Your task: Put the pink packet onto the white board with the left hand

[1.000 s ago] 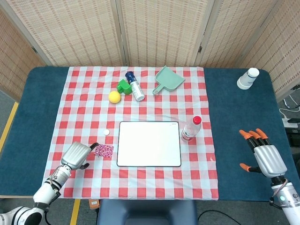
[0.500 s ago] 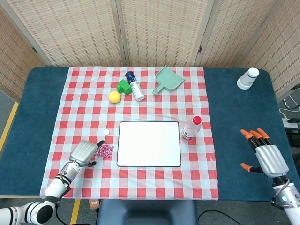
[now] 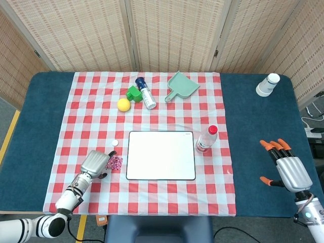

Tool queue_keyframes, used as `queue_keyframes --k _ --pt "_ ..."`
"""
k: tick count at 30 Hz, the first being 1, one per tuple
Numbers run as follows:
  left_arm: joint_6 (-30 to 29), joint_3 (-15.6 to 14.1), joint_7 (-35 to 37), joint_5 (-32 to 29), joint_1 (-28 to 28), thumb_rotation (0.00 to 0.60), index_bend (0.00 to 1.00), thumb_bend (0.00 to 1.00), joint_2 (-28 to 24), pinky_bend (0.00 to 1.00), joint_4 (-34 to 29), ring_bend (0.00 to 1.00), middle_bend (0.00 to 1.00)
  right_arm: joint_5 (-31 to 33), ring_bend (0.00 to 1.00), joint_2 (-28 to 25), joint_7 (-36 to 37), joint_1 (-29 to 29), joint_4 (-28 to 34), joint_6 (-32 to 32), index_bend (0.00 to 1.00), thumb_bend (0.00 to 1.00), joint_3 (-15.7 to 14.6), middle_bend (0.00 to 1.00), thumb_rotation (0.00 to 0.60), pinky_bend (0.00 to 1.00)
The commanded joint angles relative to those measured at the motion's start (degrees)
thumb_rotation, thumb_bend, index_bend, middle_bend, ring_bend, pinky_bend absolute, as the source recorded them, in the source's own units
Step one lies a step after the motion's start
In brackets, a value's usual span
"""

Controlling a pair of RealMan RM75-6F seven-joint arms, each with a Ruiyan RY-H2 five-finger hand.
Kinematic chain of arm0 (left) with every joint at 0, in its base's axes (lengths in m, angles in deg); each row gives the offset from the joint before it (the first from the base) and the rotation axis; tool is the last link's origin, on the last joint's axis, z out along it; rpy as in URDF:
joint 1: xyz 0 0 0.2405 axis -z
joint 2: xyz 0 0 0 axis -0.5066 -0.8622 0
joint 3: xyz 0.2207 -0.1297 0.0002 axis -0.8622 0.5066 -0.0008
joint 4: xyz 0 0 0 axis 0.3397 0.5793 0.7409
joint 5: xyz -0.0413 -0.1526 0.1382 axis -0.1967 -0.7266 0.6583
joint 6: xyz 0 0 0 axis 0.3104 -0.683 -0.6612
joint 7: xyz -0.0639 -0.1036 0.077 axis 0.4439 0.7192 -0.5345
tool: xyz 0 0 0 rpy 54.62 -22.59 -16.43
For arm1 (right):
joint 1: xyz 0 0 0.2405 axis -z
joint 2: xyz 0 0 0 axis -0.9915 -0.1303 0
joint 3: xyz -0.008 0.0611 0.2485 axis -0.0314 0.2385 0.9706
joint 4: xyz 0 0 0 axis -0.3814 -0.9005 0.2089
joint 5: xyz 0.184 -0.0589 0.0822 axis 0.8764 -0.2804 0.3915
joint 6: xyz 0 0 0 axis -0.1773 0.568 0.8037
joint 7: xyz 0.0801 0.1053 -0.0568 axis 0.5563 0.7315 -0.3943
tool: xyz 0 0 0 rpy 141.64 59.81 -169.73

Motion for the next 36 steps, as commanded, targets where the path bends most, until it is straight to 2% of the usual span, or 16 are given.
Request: queue_keyframes --k 1,16,36 --pt "-0.2 -0.1 -0.2 -0.6 0.6 0.6 0.21 0.25 0.4 1.0 0.4 1.0 1.0 0.1 0.06 0.0 0.1 0.0 0.0 -0.1 0.03 0.03 0.0 0.15 0.6 0.06" --pt "-0.4 -0.9 1.9 -1.0 1.8 0.6 0.27 0.25 2.1 1.0 3.6 1.0 1.0 0.6 0.06 -0.1 0.6 -0.2 -0.3 -0.5 0.03 0.03 0.3 0.15 0.6 0.06" --pt "-0.6 -1.9 2.7 -2.1 2.6 0.6 0.29 0.25 4.2 1.0 6.5 1.0 1.0 1.0 0.06 -0.1 0.5 -0.3 -0.3 -0.7 0.03 0.03 0.4 0.15 0.6 0.06"
